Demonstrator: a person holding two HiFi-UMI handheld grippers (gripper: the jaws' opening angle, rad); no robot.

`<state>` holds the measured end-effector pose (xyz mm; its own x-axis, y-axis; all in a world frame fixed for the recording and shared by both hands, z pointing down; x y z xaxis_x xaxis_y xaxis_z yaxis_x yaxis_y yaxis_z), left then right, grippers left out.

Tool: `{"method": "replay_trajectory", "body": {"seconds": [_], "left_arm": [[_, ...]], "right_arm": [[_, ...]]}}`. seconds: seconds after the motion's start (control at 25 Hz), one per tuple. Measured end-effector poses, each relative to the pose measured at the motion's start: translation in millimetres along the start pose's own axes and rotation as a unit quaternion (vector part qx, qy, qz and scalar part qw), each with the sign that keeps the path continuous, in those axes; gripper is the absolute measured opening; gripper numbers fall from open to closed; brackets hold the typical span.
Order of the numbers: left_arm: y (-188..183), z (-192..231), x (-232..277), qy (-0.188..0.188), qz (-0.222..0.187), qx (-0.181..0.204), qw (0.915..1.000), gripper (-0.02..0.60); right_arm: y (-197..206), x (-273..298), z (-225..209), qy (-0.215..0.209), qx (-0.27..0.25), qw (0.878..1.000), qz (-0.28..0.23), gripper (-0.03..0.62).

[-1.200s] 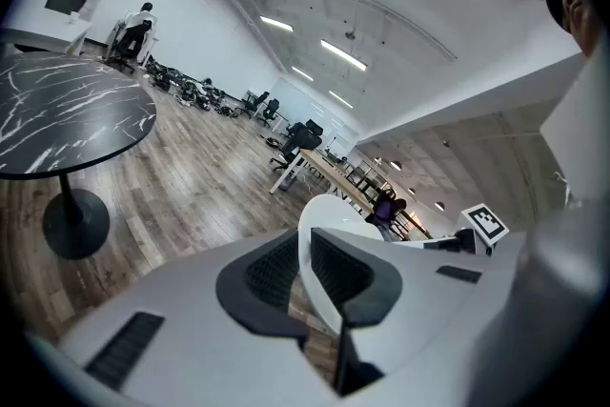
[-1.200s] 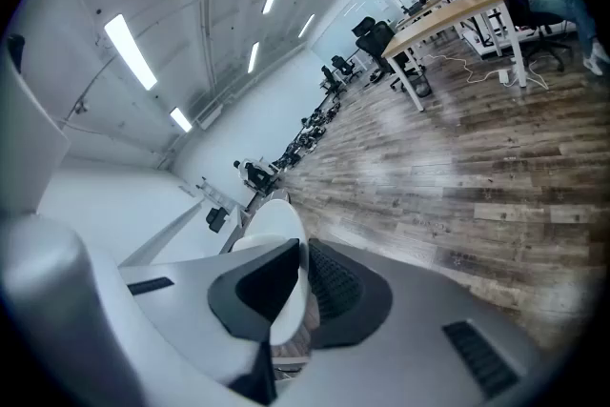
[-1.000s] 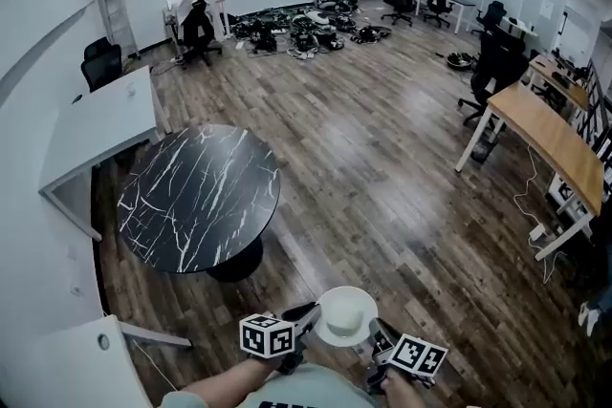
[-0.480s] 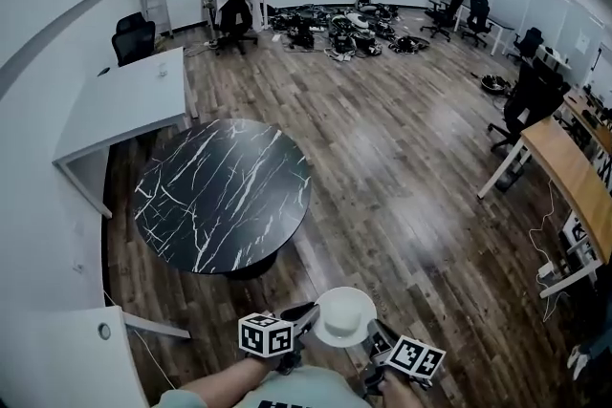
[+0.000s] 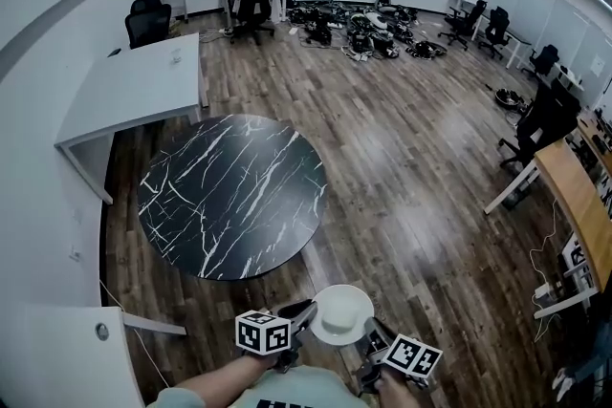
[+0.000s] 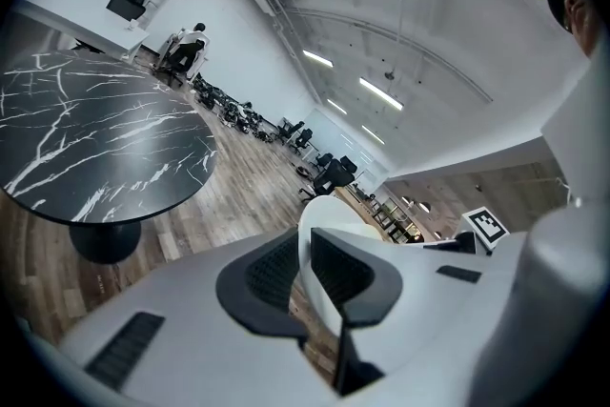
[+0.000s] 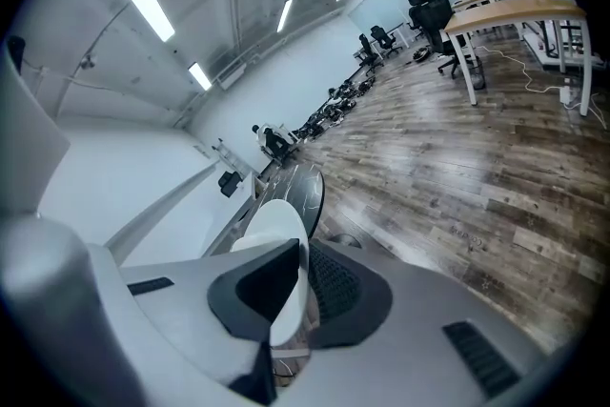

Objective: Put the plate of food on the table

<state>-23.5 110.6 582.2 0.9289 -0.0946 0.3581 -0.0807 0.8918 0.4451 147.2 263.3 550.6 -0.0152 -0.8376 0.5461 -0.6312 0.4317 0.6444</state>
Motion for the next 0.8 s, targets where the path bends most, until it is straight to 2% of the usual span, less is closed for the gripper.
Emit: {"method": "replay_trajectory", "body": {"seconds": [0.4,0.8], "left_arm": [[-55.5,25.6,0.1,0.016,0.002,-0.001,0.9999,0.046],[-106.6,46.7,-13.8,0.033,-0.015,0.003,0.9993,0.044]], "right_arm": [[-23.3,43.1,30.4,0.014,-0.001,1.000,-0.006,0.038],[-44.1,82.3,67.6,0.015,-0.017,1.000,-0.021,0.038]]}}
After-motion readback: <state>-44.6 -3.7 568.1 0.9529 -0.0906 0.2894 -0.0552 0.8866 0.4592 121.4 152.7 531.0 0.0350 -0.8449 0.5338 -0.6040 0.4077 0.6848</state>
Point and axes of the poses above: the fingertips, and each gripper's own axes: x forward along the fingers, z to its left, y out of its underside, the point moved 7 cm from there along -x, backward along the fingers, and after that the axes turned 14 degrees about -x, right-handed, at the moved point
